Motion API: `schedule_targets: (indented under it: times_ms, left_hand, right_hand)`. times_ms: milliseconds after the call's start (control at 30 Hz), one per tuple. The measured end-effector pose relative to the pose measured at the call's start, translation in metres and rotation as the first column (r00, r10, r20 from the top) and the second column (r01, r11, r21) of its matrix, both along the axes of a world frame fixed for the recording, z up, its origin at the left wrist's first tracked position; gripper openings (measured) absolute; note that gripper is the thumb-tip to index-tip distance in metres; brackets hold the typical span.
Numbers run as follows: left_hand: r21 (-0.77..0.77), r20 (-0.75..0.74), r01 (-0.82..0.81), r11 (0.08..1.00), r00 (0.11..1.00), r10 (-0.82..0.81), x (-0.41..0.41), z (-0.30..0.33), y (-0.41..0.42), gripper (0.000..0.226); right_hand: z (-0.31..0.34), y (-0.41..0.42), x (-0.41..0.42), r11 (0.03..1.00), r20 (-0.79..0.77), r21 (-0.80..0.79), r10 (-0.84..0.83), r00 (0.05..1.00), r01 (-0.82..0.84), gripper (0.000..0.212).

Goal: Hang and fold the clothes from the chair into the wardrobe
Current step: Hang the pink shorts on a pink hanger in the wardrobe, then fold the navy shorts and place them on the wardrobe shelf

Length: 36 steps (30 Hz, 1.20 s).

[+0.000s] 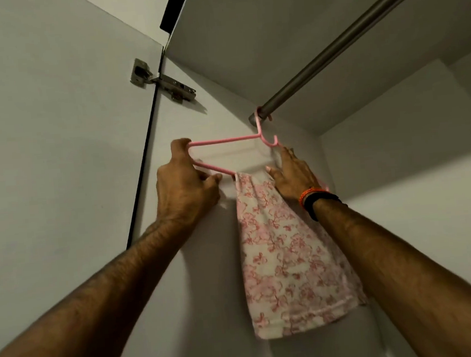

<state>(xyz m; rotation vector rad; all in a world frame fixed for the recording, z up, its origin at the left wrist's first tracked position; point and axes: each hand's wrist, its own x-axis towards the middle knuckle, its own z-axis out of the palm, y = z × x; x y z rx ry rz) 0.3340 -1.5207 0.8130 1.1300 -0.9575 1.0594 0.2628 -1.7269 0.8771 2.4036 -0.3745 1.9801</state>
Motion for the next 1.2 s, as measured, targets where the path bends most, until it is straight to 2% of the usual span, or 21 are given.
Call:
schedule_targets:
  times_ms: [67,133,233,333,433,600,667,800,933,1000,1133,1200]
  left_hand:
    - [0.035,-0.005,-0.015,0.999,1.000,0.015,0.002,-0.012,0.002,0.080]
    - [0.072,-0.006,-0.039,0.997,0.999,0.039,0.002,-0.024,0.005,0.084]
    - [0.086,-0.034,-0.055,0.995,0.998,0.058,-0.002,-0.044,0.013,0.084]
    - [0.097,-0.040,-0.089,0.991,0.995,0.093,-0.009,-0.076,0.015,0.074]
    - [0.097,-0.038,-0.034,0.995,0.999,0.038,-0.020,-0.106,0.012,0.066]
    - [0.019,-0.027,-0.058,0.998,0.998,0.058,-0.031,-0.134,0.020,0.054]
    - [0.057,-0.069,-0.002,0.998,0.998,0.006,-0.032,-0.147,0.020,0.048]
    - [0.177,-0.169,0.188,0.966,0.973,-0.158,-0.047,-0.183,0.016,0.054]
    - [0.372,-0.200,0.374,0.849,0.926,-0.320,-0.076,-0.228,0.019,0.050]
    - [0.460,-0.191,0.466,0.755,0.883,-0.428,-0.099,-0.256,0.024,0.048]
    - [0.606,-0.237,0.612,0.509,0.749,-0.618,-0.161,-0.317,0.044,0.047]
    - [0.657,-0.289,0.666,0.352,0.654,-0.699,-0.200,-0.345,0.064,0.046]
  right_hand:
    - [-0.019,0.002,-0.002,0.999,0.125,-0.030,-0.031,0.992,0.035,0.054]
    - [-0.037,0.005,-0.006,0.997,0.164,-0.028,-0.069,0.984,0.075,0.046]
    - [-0.059,0.015,-0.017,0.997,0.152,-0.025,-0.072,0.986,0.077,0.048]
    - [-0.081,0.024,-0.027,0.998,0.140,-0.038,-0.052,0.989,0.058,0.052]
    - [-0.104,0.030,-0.043,0.998,0.128,-0.030,-0.046,0.991,0.050,0.052]
    - [-0.144,0.052,-0.080,0.992,0.067,0.004,-0.130,0.989,0.130,0.048]
    - [-0.167,0.067,-0.097,0.981,0.035,0.024,-0.192,0.981,0.191,0.045]
    - [-0.227,0.099,-0.142,0.937,-0.062,0.064,-0.339,0.939,0.342,0.043]
    - [-0.293,0.147,-0.185,0.854,-0.156,0.168,-0.470,0.869,0.492,0.042]
    - [-0.324,0.179,-0.208,0.792,-0.171,0.214,-0.545,0.821,0.571,0.042]
    - [-0.375,0.245,-0.257,0.665,-0.215,0.275,-0.661,0.718,0.695,0.040]
    - [-0.402,0.287,-0.287,0.586,-0.215,0.329,-0.717,0.663,0.740,0.038]
